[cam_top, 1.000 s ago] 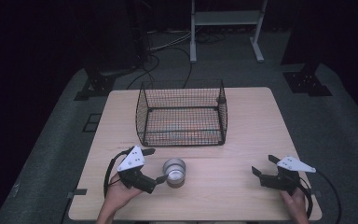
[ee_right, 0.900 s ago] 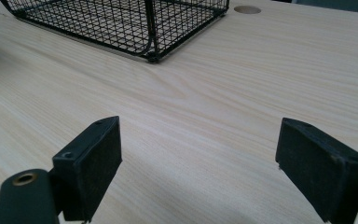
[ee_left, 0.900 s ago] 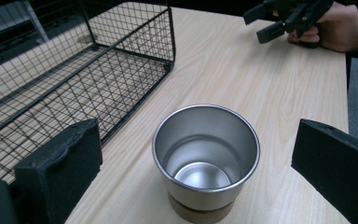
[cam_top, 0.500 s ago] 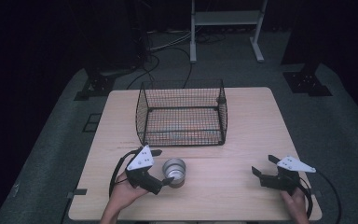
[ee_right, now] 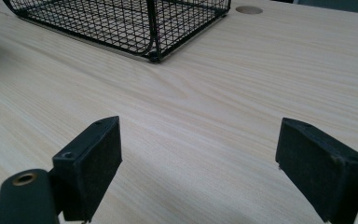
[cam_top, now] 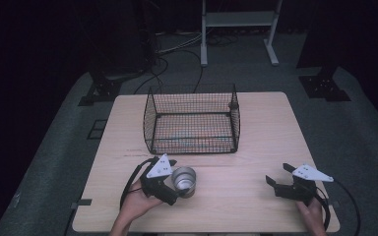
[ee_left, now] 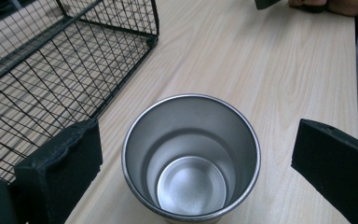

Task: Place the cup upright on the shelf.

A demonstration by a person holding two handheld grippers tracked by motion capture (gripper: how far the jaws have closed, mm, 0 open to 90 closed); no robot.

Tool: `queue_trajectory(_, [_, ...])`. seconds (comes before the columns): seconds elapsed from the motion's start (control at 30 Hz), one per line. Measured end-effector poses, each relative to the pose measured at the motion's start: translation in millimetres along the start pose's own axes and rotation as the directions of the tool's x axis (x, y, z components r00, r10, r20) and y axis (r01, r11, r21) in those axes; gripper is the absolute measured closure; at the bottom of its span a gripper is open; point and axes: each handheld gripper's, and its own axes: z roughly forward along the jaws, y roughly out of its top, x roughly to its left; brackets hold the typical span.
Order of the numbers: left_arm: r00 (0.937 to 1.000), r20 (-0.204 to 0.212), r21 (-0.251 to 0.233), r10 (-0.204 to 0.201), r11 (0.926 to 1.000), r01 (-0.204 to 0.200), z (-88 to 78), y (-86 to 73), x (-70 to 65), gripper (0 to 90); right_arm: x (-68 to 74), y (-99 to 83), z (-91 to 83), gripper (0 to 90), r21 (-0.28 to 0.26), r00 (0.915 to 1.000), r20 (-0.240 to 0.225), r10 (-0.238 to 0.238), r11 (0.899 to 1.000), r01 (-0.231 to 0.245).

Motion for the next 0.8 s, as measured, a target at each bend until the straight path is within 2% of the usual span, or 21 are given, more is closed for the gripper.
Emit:
queue_trajectory(0.2, [0.9999,0.010,0.033,-0.001,0.9994,0.000,7.7,-1.0,0.9,0.7,0.0,0.0,0.1,13.6,-0.001,1.0000,-0.002,-0.001,1.000,0.001])
queue_trajectory(0.43, [1.0000,-0.005,0.072,-0.002,0.9974,0.002,14.1,-2.3,3.8,0.7,0.2,0.0,0.2,13.6,-0.001,1.0000,-0.003,-0.002,1.000,0.002])
queue_trajectory(0.57, [1.0000,0.001,0.094,-0.006,0.9956,0.006,18.3,-2.9,4.4,0.7,0.3,0.0,0.2,13.6,0.000,1.0000,-0.003,-0.002,1.000,0.002])
queue_trajectory(0.8, [0.9995,0.015,0.117,-0.028,0.9928,0.026,26.6,-7.6,5.5,0.7,0.3,0.0,0.1,13.6,0.000,1.0000,-0.003,-0.003,1.000,0.003])
